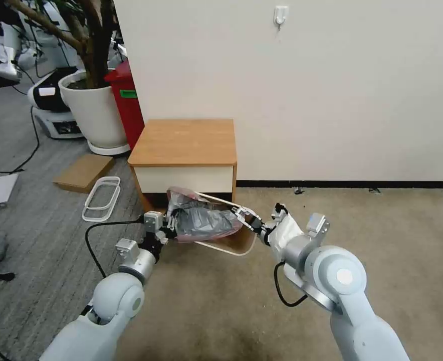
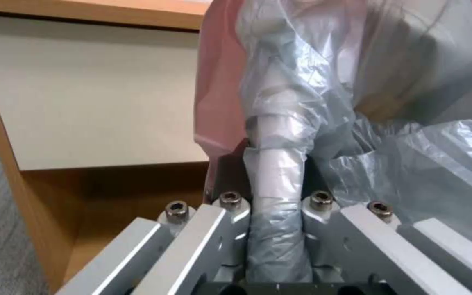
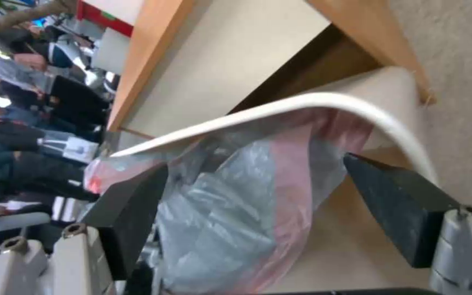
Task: Pick up the garbage bag from the table and place it over the trash can.
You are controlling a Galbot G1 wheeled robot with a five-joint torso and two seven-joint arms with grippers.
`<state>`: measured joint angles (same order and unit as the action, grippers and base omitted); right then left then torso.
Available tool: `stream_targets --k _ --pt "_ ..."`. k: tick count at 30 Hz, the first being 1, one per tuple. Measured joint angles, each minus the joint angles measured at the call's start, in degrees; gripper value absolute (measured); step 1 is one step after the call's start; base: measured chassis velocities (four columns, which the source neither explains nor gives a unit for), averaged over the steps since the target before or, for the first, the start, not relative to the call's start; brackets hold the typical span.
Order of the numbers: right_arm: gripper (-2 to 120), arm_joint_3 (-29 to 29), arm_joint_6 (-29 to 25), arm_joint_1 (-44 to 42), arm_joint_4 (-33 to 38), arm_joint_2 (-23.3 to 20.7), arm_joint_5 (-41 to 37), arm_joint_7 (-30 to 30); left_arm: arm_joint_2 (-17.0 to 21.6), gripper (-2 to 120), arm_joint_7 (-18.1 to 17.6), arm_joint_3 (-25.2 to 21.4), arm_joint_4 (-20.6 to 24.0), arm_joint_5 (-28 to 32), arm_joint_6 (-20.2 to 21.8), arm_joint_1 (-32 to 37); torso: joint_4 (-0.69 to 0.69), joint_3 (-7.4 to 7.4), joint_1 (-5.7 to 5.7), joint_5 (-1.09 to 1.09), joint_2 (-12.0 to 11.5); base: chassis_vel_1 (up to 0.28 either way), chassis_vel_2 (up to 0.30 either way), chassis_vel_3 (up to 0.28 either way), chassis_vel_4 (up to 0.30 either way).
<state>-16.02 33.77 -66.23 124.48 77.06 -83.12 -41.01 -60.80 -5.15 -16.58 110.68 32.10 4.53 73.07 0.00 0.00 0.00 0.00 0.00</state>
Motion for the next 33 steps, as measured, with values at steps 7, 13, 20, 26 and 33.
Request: stream_targets --k 7,13,20,26,33 --pt "86 0.34 0.37 0.15 -0.34 0.15 0.26 0.14 -0.03 6 0.03 0.5 -0.19 -0.03 -0.01 -0.22 0.0 0.0 0.0 0.0 0.0 0.0 0.0 0.0 0.0" --pt "84 1.71 0.51 0.83 -1.32 1.08 0.04 -0.13 0.08 6 0.1 0.88 0.09 -0.47 -0.01 -0.08 0.0 0.0 0.0 0.0 0.0 0.0 0.0 0.0 0.0" --pt "84 2.54 0.65 2.28 -3.33 1.24 -0.03 -1.1 0.16 6 1.36 0.87 0.37 -1.98 -0.44 0.47 0.0 0.0 0.0 0.0 0.0 0.0 0.0 0.0 0.0" --pt "82 2.98 1.37 3.13 -5.84 1.17 -0.22 -1.84 0.01 6 1.54 1.25 0.58 -2.14 -0.52 0.48 0.0 0.0 0.0 0.0 0.0 0.0 0.0 0.0 0.0" --pt "80 3.74 1.64 4.25 -8.09 0.66 -0.04 -2.26 -0.01 6 1.66 1.72 0.62 -2.2 -0.56 0.48 0.0 0.0 0.0 0.0 0.0 0.0 0.0 0.0 0.0"
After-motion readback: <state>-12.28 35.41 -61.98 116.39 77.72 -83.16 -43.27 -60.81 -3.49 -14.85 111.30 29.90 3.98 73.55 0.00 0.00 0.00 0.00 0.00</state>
